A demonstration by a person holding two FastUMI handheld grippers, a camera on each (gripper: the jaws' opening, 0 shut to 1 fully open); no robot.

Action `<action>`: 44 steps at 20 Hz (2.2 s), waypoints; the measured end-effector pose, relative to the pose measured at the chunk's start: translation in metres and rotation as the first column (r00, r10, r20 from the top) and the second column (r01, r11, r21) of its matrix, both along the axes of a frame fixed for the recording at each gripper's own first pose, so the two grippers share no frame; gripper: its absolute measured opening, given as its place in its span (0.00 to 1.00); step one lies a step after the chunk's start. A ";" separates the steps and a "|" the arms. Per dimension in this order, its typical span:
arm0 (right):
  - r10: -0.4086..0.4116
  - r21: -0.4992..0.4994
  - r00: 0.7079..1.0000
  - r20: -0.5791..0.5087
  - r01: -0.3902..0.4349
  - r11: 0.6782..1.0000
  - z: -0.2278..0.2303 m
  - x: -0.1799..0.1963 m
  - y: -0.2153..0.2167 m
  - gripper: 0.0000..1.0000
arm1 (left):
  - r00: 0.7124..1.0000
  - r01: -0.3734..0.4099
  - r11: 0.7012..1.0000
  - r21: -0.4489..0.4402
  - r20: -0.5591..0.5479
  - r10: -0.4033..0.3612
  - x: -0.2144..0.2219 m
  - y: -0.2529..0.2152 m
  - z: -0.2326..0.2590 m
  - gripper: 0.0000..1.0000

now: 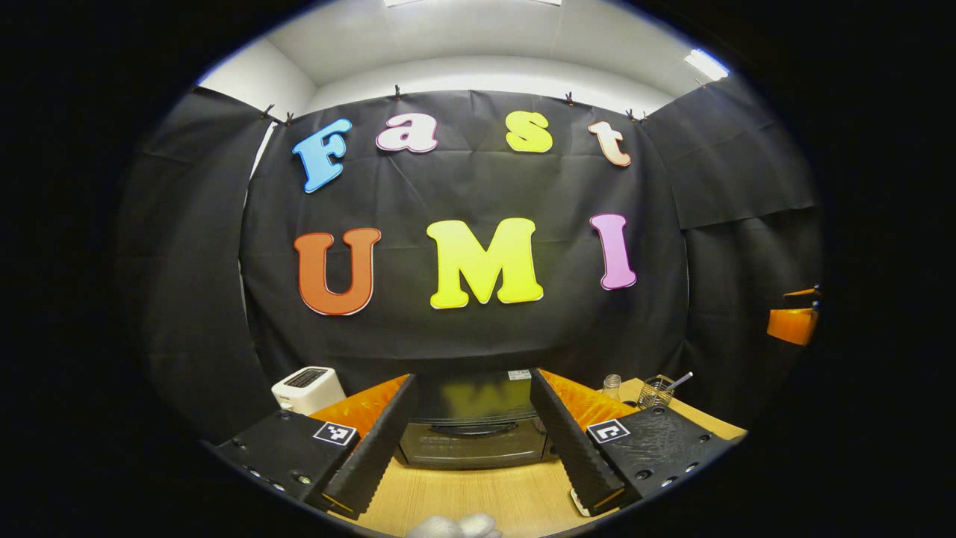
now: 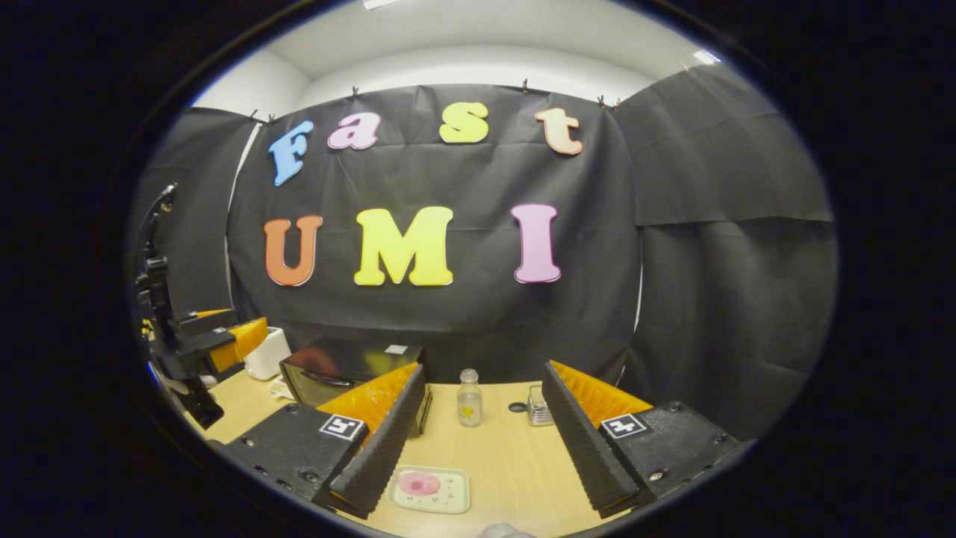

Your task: Open the electric oven with the left hand, put the food in, and close the electric oven.

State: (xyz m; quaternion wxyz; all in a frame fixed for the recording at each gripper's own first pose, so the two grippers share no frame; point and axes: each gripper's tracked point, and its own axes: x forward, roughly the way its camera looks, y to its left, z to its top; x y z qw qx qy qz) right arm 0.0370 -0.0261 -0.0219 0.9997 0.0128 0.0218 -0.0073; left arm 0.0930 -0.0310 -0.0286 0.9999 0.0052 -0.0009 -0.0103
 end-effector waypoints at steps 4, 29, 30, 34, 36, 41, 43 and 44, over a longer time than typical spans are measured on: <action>-0.045 -0.024 0.998 -0.038 0.044 0.999 -0.008 0.002 -0.018 0.96 | 0.999 0.025 1.000 -0.014 -0.032 -0.026 0.052 -0.017 -0.030 0.96; -0.137 -0.022 0.981 -0.137 0.135 0.991 -0.034 -0.036 -0.033 0.96 | 0.957 -0.013 1.000 -0.006 -0.290 0.011 0.105 -0.009 -0.170 0.97; -0.133 -0.020 0.981 -0.138 0.132 0.991 -0.033 -0.040 -0.032 0.96 | 0.956 -0.008 1.000 -0.006 -0.294 0.006 0.098 -0.008 -0.172 0.97; -0.121 -0.016 0.982 -0.142 0.120 0.993 -0.035 -0.054 -0.023 0.96 | 0.944 0.012 1.000 -0.023 -0.330 -0.019 0.063 -0.009 -0.188 0.97; -0.112 -0.022 0.983 -0.143 0.110 0.994 -0.036 -0.061 -0.018 0.96 | 0.935 0.017 1.000 -0.025 -0.353 -0.025 0.045 -0.009 -0.200 0.97; -0.094 -0.024 0.981 -0.170 0.091 0.996 -0.047 -0.072 -0.009 0.96 | 0.906 0.016 0.999 -0.032 -0.422 -0.028 0.006 -0.009 -0.236 0.97; -0.090 -0.025 0.979 -0.183 0.087 0.996 -0.052 -0.075 -0.006 1.00 | 0.895 0.014 0.999 -0.036 -0.446 -0.029 -0.004 -0.009 -0.249 0.97; -0.089 -0.026 0.978 -0.186 0.085 0.996 -0.054 -0.077 -0.005 0.96 | 0.891 0.016 0.999 -0.033 -0.454 -0.029 -0.007 -0.009 -0.255 0.97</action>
